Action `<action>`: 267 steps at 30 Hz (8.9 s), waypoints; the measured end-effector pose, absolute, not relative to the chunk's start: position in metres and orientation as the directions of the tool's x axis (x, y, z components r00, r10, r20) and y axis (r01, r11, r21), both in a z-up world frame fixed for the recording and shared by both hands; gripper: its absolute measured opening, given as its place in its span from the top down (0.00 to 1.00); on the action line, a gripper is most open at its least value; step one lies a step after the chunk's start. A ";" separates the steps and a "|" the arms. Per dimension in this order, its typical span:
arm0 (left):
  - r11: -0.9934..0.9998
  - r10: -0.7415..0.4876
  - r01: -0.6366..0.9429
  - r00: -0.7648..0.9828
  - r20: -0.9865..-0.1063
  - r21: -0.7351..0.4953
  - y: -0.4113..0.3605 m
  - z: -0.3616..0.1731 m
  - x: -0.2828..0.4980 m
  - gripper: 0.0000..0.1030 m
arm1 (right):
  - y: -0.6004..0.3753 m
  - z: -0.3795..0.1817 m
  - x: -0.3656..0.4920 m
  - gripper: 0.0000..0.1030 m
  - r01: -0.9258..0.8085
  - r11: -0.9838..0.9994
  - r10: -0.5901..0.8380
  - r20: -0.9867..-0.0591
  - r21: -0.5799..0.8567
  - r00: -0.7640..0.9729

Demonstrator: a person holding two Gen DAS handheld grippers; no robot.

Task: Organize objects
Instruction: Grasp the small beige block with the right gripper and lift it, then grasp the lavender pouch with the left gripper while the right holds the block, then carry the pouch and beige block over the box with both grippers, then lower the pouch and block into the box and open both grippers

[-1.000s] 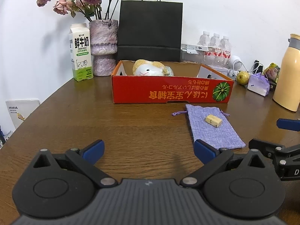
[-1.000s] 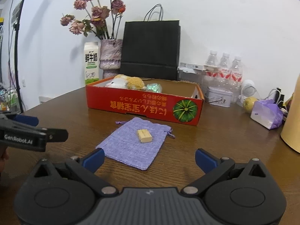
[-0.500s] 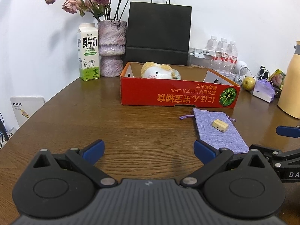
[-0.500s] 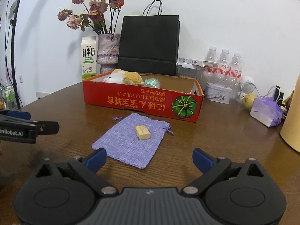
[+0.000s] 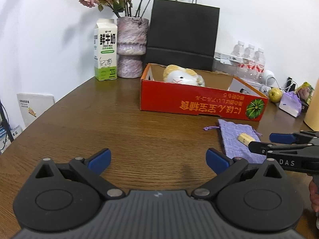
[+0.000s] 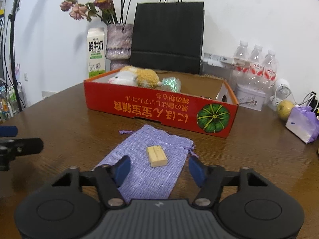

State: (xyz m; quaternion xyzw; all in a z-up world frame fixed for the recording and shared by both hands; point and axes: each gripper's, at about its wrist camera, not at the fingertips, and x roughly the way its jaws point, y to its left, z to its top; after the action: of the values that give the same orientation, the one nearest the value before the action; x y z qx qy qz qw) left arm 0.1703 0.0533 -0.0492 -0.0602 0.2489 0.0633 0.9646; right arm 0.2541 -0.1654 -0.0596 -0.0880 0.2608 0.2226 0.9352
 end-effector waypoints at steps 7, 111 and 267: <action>0.980 0.097 -0.169 0.865 -0.492 -0.104 0.059 -0.049 0.173 0.00 | -0.156 -0.063 0.278 0.58 -0.489 0.872 0.395 -0.550 -0.028 0.736; 0.999 -0.014 0.031 0.687 -0.727 0.010 -0.093 -0.066 0.290 0.09 | -0.306 -0.054 0.255 0.81 -0.378 0.926 0.349 -0.421 0.014 0.837; 0.996 0.068 -0.083 0.942 -0.330 -0.032 0.036 0.019 0.363 0.00 | -0.169 0.001 0.402 0.00 -0.398 0.917 0.387 -0.326 0.034 0.863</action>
State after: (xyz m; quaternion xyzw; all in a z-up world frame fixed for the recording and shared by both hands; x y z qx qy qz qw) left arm 0.3634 0.0362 0.0189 -0.0229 0.1666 0.0381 0.9850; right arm 0.4019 -0.1695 0.0010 -0.0172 0.1652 0.2035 0.9649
